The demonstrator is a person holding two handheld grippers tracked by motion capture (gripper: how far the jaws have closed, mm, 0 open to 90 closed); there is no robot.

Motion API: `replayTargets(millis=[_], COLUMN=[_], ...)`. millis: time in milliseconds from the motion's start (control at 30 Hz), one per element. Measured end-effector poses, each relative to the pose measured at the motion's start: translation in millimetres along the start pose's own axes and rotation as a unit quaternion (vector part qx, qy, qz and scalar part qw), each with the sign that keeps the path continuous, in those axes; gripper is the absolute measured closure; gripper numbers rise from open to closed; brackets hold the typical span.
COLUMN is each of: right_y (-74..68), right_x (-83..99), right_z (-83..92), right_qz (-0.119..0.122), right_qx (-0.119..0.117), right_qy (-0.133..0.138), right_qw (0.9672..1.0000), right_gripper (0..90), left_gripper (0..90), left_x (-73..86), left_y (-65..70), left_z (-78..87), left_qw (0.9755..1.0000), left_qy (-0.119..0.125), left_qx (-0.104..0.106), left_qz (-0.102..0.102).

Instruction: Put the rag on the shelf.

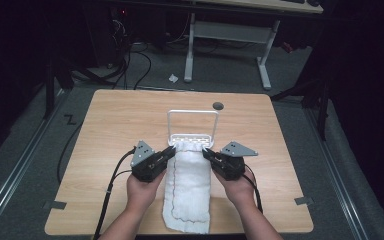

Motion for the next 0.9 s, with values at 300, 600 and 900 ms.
replayTargets(millis=[300, 600, 900], right_y=[4.6, 2.6, 0.0], right_x=[-33.0, -69.0, -99.5], right_z=[23.6, 42.1, 54.3], right_qz=[0.014, 0.033, 0.046], right_qx=[0.002, 0.012, 0.020], right_qy=[0.056, 0.098, 0.127], right_qw=[0.9983, 0.9946, 0.9907], right_gripper=[86.1, 86.1, 86.1], left_gripper=[84.8, 84.8, 84.9], left_x=[-36.0, -73.6, -106.4], left_y=[7.4, 14.8, 17.4], left_z=[0.7, 11.8, 19.2], left_qw=[0.9994, 0.9976, 0.9947], left_qy=[0.033, 0.067, 0.096], left_qx=[-0.009, -0.009, -0.008], left_qz=[0.002, -0.012, -0.036])
Point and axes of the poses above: each handheld gripper's, and its own axes: z roughly backward along the jaws, x roughly out of its underside, y roughly to its right, the point moved 2 cm from there along -z, roughly forward along the jaws, and after that the axes turned 1 degree about y, right-handed, at the moved point
